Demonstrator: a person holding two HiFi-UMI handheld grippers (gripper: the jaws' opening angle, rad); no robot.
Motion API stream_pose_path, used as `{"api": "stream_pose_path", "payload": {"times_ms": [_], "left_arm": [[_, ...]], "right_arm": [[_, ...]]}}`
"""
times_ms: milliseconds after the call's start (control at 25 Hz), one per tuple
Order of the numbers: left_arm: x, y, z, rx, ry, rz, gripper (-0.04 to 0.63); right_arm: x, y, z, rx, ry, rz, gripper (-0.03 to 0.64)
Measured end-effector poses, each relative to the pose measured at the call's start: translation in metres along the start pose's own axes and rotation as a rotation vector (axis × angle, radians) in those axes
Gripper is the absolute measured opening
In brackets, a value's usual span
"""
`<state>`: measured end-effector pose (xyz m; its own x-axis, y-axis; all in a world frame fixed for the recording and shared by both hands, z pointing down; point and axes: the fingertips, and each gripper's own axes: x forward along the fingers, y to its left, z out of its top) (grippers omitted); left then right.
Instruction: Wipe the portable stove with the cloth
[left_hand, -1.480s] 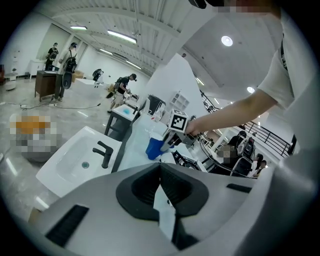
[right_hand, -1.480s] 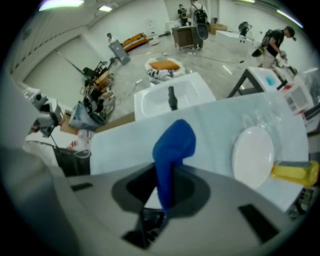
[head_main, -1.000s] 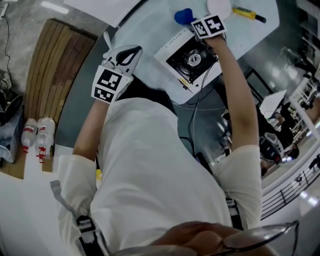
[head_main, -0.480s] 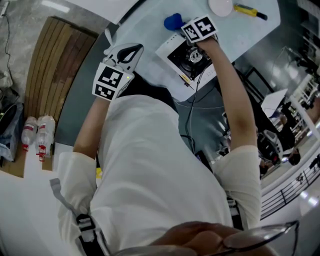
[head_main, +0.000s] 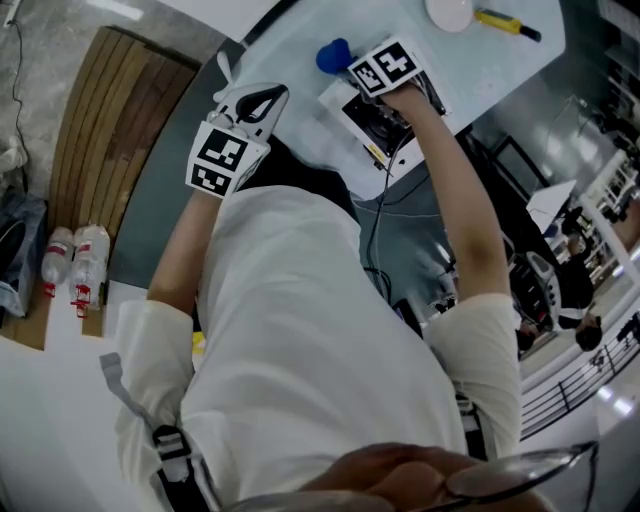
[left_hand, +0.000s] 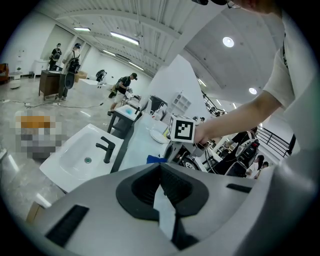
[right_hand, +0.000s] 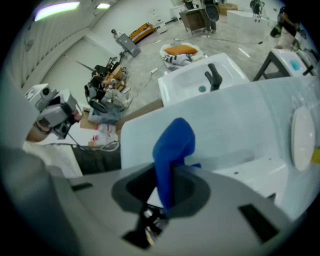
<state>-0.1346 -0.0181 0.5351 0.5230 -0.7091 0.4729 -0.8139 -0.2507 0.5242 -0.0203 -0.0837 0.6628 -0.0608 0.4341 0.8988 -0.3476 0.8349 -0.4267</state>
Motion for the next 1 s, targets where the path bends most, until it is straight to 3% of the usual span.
{"api": "stream_pose_path", "payload": {"times_ms": [760,1000], "left_arm": [[-0.008,0.0,-0.007,0.012,0.018,0.004,0.032],[-0.007,-0.015,-0.008,0.043,0.036,-0.017,0.032]], "right_arm": [[0.031,0.063,-0.01,0.029,0.012,0.099,0.074],[0.035,0.088,-0.016,0.058,-0.045,0.143,0.074]]}}
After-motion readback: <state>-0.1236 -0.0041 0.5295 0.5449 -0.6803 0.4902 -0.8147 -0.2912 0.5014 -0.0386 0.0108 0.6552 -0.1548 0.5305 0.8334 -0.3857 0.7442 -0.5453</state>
